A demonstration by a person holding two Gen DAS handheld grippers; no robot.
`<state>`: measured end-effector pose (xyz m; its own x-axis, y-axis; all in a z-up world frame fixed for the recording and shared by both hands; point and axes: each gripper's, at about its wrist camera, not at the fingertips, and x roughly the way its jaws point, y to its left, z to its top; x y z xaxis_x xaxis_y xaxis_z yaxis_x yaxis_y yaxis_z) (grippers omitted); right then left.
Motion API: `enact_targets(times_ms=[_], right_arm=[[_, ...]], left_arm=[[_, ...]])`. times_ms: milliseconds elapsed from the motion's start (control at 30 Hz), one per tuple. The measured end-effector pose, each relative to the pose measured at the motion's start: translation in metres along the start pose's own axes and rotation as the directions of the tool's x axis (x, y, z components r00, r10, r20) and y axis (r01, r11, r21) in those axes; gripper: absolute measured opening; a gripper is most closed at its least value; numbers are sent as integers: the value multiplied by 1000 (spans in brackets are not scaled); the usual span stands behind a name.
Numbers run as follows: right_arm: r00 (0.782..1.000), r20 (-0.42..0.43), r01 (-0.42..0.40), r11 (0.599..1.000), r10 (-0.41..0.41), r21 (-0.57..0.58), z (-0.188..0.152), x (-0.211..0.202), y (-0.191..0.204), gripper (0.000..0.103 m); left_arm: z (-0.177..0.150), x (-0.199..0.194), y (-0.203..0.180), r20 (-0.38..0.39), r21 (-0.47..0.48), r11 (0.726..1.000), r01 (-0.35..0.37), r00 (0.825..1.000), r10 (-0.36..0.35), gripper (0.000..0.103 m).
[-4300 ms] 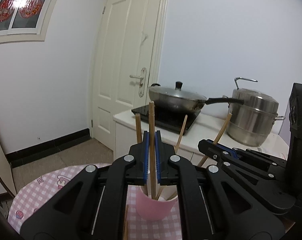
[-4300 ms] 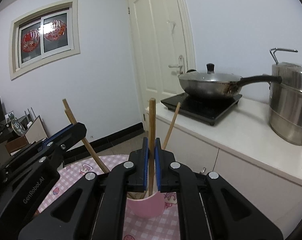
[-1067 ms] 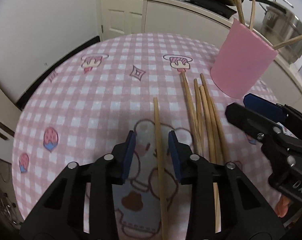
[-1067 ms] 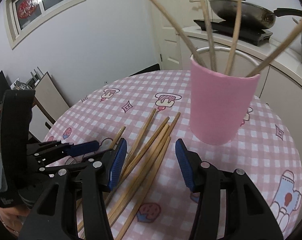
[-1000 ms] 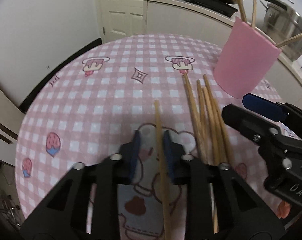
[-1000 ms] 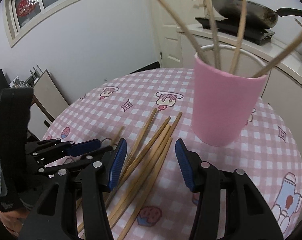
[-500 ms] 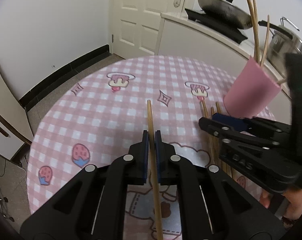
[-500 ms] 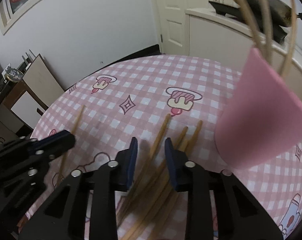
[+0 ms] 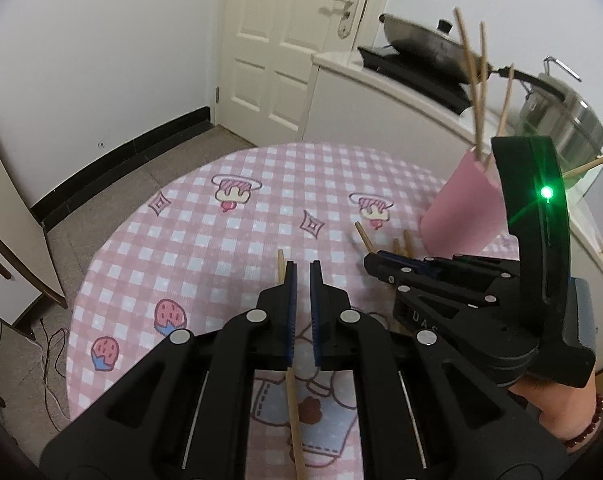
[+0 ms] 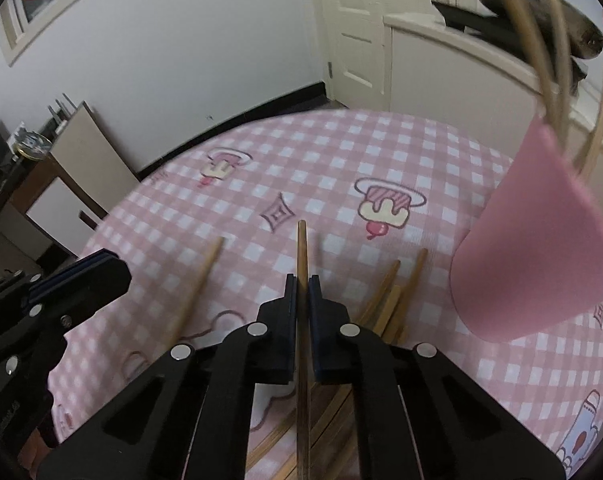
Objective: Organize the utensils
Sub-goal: 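Grasp a wooden chopstick with the right tool while the left tool regrips its chopstick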
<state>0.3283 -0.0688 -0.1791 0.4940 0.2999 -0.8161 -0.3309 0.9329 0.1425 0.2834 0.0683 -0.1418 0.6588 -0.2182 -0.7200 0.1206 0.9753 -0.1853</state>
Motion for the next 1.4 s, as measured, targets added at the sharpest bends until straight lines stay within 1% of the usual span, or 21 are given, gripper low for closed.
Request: enact_targets(times_ms=[67, 133, 200, 300, 400, 633, 667, 700, 733, 767, 867, 933, 967, 1067, 1133, 1167, 1200, 1233, 1333, 1400], right_arm=[[1000, 26, -14, 1000, 14, -4, 0, -13, 3, 4], [998, 49, -28, 1000, 29, -7, 1, -26, 6, 4], [997, 74, -36, 999, 37, -15, 0, -42, 8, 4], [995, 89, -43, 999, 45, -16, 0, -54, 8, 4], [995, 79, -57, 998, 57, -9, -2, -54, 5, 4], [996, 53, -75, 997, 74, 9, -8, -45, -2, 4], [996, 50, -77, 997, 76, 10, -9, -43, -2, 4], [996, 47, -78, 997, 77, 9, -8, -41, -3, 4], [996, 44, -79, 997, 79, 9, -7, -39, -3, 4], [996, 40, -82, 997, 81, 10, -7, -36, -3, 4], [996, 33, -88, 996, 87, 7, -5, -29, -5, 4], [995, 29, -92, 996, 91, 10, -5, -25, -7, 4], [995, 26, -94, 995, 94, 12, -4, -23, -7, 4], [995, 21, -99, 995, 99, 12, -4, -18, -8, 4], [995, 18, -103, 995, 103, 12, -3, -16, -9, 4], [994, 17, -104, 995, 104, 11, -3, -16, -9, 4], [994, 17, -105, 994, 105, 10, -2, -16, -9, 4], [994, 19, -106, 994, 106, 9, -2, -17, -8, 4], [993, 27, -112, 994, 112, 5, -2, -22, -7, 4], [993, 34, -116, 993, 116, 0, -2, -27, -6, 4]], left_arm=[[2, -9, -2, 12, 4, 1000, 6, 1000, -6, 7], [2, -12, -2, 4, 0, 1000, 9, 1000, -9, 7], [2, -14, -4, -13, -1, 1000, 7, 1000, -7, 7], [0, -11, -4, -51, -28, 999, 16, 999, -18, 7], [-3, -4, -7, -71, -22, 1000, -2, 997, 0, 7], [-10, 24, -4, -155, -25, 999, -26, 988, 22, 8], [-10, 28, -3, -166, -24, 999, -28, 986, 24, 15], [-11, 34, -2, -176, -26, 999, -42, 984, 37, 29], [-12, 37, 0, -176, -29, 998, -55, 983, 49, 38], [-13, 39, 0, -164, -31, 998, -63, 985, 57, 50], [-13, 47, 0, -167, -10, 997, -82, 983, 80, 50], [-13, 55, 2, -180, -4, 995, -97, 979, 95, 44], [-14, 60, 4, -192, -2, 995, -103, 976, 100, 37], [-16, 68, 4, -209, 21, 993, -116, 971, 117, 33], [-17, 70, 1, -201, 50, 989, -136, 969, 144, 31], [-16, 71, 0, -200, 62, 988, -143, 968, 152, 25], [-16, 71, -1, -201, 71, 987, -144, 967, 155, 14], [-16, 72, -3, -203, 81, 987, -140, 967, 154, 8], [-16, 71, -4, -206, 81, 988, -134, 967, 148, 6], [-15, 66, -4, -192, 58, 992, -114, 974, 123, 6]])
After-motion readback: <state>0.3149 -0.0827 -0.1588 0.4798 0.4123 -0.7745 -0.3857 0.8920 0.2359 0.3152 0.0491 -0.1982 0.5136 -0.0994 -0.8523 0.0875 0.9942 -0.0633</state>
